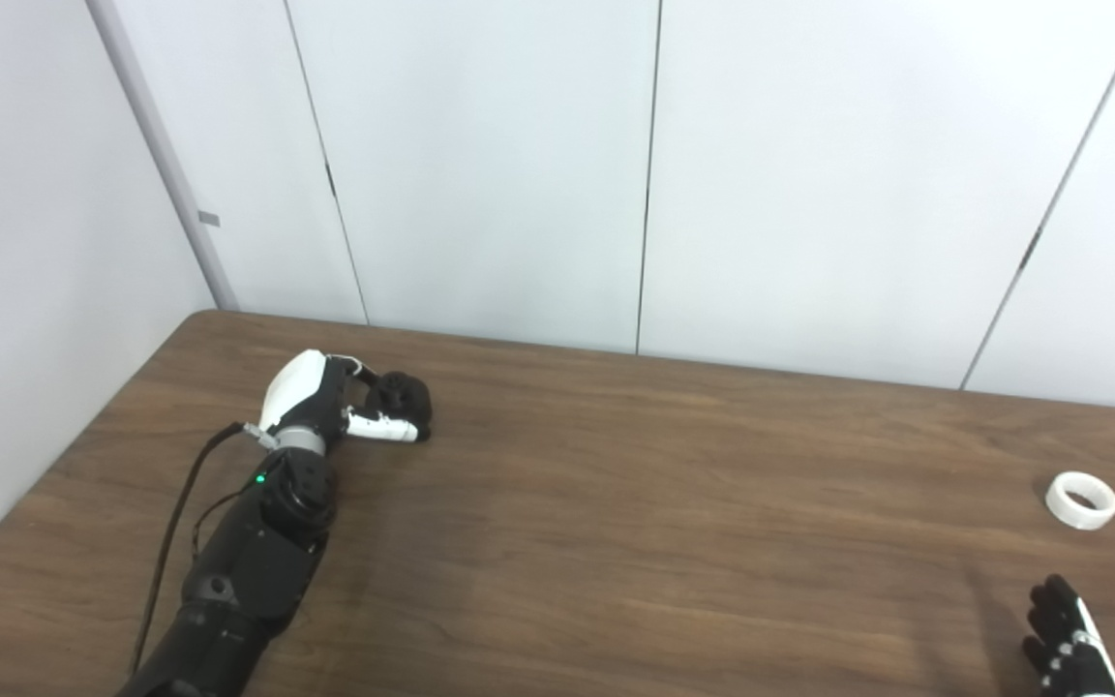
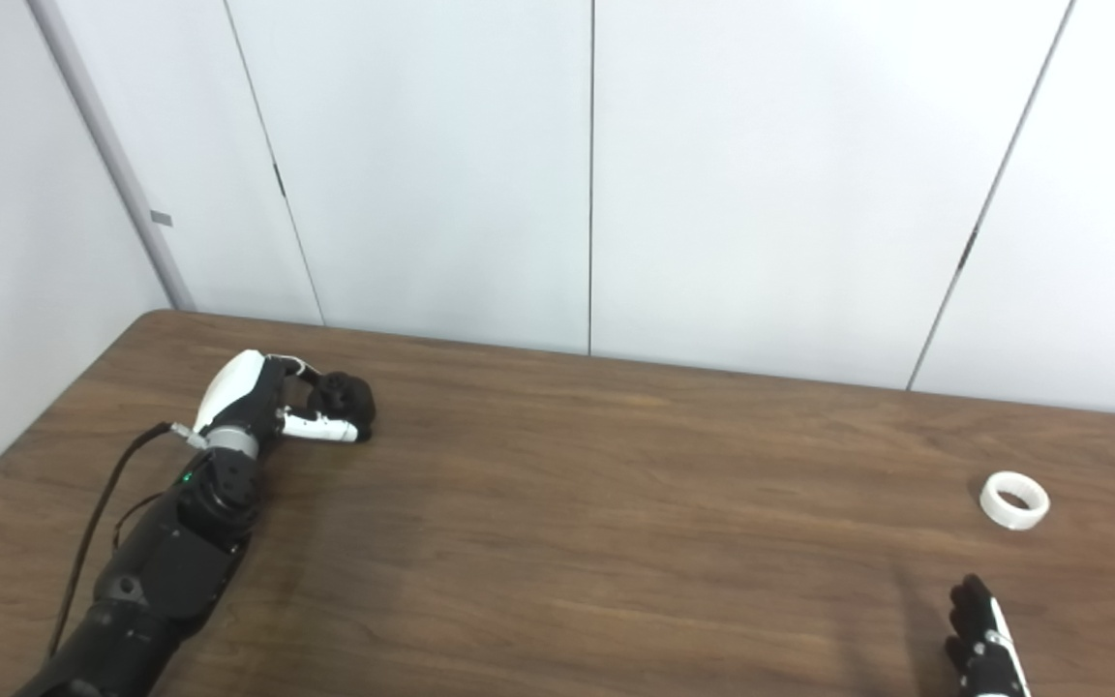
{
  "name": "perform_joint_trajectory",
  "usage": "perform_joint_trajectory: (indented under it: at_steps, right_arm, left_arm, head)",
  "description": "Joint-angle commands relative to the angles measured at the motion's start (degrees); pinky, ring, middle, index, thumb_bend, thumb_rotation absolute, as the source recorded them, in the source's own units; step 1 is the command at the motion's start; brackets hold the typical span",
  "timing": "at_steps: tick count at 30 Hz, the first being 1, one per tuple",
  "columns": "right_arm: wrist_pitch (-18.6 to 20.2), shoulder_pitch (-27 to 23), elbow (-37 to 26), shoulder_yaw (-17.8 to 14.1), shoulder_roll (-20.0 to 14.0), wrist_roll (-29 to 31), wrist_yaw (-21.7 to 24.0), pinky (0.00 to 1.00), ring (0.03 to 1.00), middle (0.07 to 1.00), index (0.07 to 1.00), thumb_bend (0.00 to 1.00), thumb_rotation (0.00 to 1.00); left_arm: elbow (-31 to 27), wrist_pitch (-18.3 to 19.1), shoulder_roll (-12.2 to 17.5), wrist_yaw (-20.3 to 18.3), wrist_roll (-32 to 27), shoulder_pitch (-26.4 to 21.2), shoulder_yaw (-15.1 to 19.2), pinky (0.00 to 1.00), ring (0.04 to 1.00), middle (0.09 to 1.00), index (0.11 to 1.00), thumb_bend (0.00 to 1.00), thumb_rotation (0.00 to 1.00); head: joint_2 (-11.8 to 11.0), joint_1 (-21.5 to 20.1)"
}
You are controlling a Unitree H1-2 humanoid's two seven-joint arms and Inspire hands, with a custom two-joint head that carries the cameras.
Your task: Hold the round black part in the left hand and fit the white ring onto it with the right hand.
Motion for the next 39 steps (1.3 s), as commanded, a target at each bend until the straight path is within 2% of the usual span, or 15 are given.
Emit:
perform_joint_trajectory:
  at_steps: [1, 7, 15, 21, 25, 29, 39]
  right_arm:
    - [-1.63, 1.16, 0.59, -0.06, 0.5, 0.64, 0.16, 1.0, 1.0, 0.99, 1.0, 0.45, 1.0]
    - [-1.5, 1.23, 0.52, -0.02, 0.31, 0.74, 0.35, 1.0, 1.0, 0.989, 1.0, 0.45, 1.0]
    - [-1.51, 1.14, 0.72, -0.06, 0.05, 1.37, 0.82, 1.0, 1.0, 0.997, 1.0, 0.48, 1.0]
    - [-0.95, 1.15, 0.62, -0.02, 0.18, 0.52, 0.48, 1.0, 1.0, 0.992, 1.0, 0.49, 1.0]
    - [-0.46, 1.19, 0.12, 0.15, 0.48, 0.34, 0.36, 1.0, 1.0, 0.99, 1.0, 0.48, 1.0]
    - [-0.21, 1.26, -0.22, 0.38, 0.62, -0.01, 0.36, 1.0, 1.0, 0.985, 1.0, 0.44, 1.0]
    - [1.5, 1.31, -1.37, 0.92, 1.35, -1.0, -0.71, 1.0, 1.0, 0.988, 1.0, 0.46, 1.0]
  left_arm:
    - [-0.47, -2.23, 1.28, 3.82, 1.95, -1.91, 0.29, 1.0, 0.928, 0.817, 0.484, 0.53, 0.05]
    - [-0.46, -2.67, 1.27, 6.04, 2.98, -1.52, -0.01, 1.0, 0.921, 0.795, 0.48, 0.52, 0.05]
    - [-0.53, -3.53, 1.48, 6.63, 3.79, -1.14, -0.24, 1.0, 0.911, 0.786, 0.481, 0.52, 0.04]
    - [-2.92, -3.63, 2.1, 6.14, 5.38, 0.06, -0.78, 1.0, 0.905, 0.779, 0.481, 0.52, 0.04]
    - [-6.7, -3.18, 2.07, 5.4, 5.77, 1.8, -0.63, 1.0, 0.902, 0.778, 0.481, 0.52, 0.04]
    - [-13.01, -2.85, 1.64, 3.94, 6.46, 4.84, -0.84, 1.0, 0.9, 0.777, 0.482, 0.52, 0.04]
    - [-33.2, 1.49, 0.39, -2.86, 10.34, 14.14, -2.65, 1.0, 0.9, 0.789, 0.484, 0.52, 0.05]
  head:
    - [0.02, 0.02]
    - [0.02, 0.07]
    - [0.14, 0.31]
    - [0.44, -0.04]
    - [0.72, -0.68]
    - [1.19, -1.21]
    - [2.38, -3.12]
